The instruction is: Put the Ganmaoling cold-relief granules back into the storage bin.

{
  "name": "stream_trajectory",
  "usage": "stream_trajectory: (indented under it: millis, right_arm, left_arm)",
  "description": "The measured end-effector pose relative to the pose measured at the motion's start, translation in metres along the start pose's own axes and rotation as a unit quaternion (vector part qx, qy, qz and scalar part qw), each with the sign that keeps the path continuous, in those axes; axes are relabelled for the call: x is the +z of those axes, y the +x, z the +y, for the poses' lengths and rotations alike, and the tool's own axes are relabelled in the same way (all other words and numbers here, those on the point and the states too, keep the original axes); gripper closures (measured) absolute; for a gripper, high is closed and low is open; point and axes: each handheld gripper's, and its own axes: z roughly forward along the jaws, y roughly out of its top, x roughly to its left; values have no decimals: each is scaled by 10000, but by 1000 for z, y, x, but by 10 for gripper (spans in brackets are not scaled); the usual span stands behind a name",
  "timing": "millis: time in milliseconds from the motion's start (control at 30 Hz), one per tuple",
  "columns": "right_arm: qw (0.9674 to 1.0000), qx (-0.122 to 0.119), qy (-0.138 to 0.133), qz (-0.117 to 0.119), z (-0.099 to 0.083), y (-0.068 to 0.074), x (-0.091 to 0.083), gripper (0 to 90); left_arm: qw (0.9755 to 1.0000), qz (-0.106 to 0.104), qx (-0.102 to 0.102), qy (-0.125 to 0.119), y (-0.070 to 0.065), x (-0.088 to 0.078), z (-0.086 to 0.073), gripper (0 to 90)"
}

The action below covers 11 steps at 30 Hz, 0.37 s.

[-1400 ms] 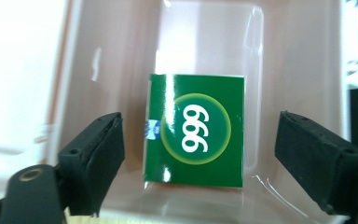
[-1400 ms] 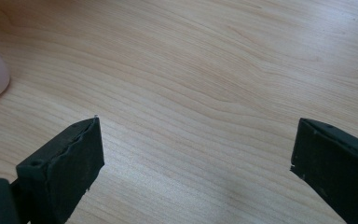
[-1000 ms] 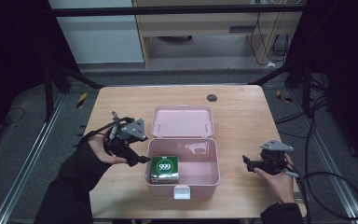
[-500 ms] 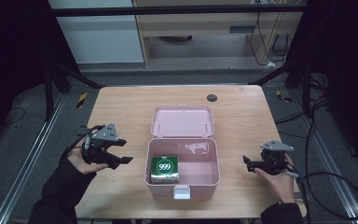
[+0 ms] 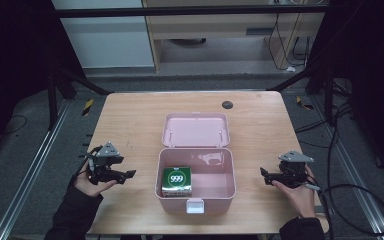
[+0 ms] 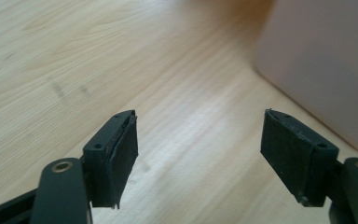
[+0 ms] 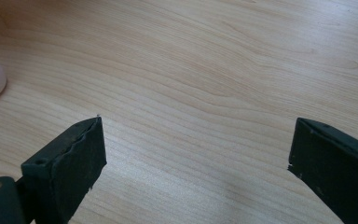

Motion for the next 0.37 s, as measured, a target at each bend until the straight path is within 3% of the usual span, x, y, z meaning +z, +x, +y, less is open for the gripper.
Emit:
stream_trajectory:
  millis: [67,100,167,367]
  right_arm:
    - [10000,3,1,2,0,0,0,39]
    - [10000,10,2,-7,0,0,0,39]
    - [10000,12,-2,-13,-1,0,0,38]
    - [10000,2,69,-36,-4,1,2,36]
  left_arm:
    - [9996,146,-212,-69,3,4,-5,261]
    - [9988,346,-327,-99,5,6,-9,253]
    - [9970,519,-555,-157,8,9,-15,243]
    - [9875,945,-1210,-359,21,11,-33,231]
